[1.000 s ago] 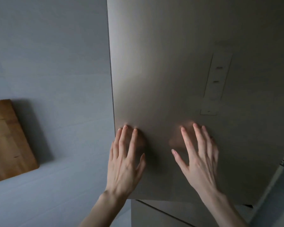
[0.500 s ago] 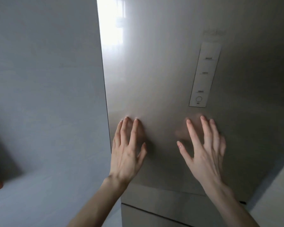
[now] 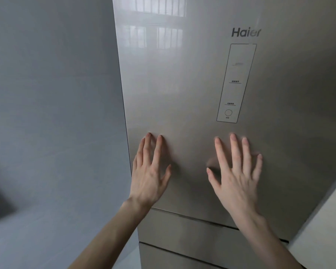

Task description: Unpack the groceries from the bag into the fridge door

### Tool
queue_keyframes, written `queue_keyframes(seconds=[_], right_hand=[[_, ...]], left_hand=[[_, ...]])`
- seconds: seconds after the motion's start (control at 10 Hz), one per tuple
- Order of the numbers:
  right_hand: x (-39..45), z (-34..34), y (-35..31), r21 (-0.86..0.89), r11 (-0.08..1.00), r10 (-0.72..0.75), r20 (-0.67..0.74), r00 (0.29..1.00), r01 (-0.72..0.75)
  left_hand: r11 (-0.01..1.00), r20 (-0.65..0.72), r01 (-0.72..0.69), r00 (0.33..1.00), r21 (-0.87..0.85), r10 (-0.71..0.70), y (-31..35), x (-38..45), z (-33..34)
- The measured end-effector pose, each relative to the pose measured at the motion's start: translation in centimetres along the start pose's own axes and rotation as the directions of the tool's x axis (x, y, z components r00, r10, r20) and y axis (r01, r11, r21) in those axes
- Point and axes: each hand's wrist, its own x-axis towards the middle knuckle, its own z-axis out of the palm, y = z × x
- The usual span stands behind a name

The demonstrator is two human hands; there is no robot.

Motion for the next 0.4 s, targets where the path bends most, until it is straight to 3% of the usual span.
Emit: queue_keyframes(seconds=[0.2,0.4], right_hand=[[0.1,-1.0,-0.3,0.040,0.999,-0.009,0.053,0.999,0.007],[0.2,-3.1,-0.6,0.247,0.969,-0.005,-0.010,1.000,0.008]], left_hand=[[0.999,0.025,-0.012,1.000,0.036,0.011,-0.2,-0.1,-1.2],[1.000,-0.057,-0.013,0.998,-0.024,0.012,-0.1,-1.3,-4.7]])
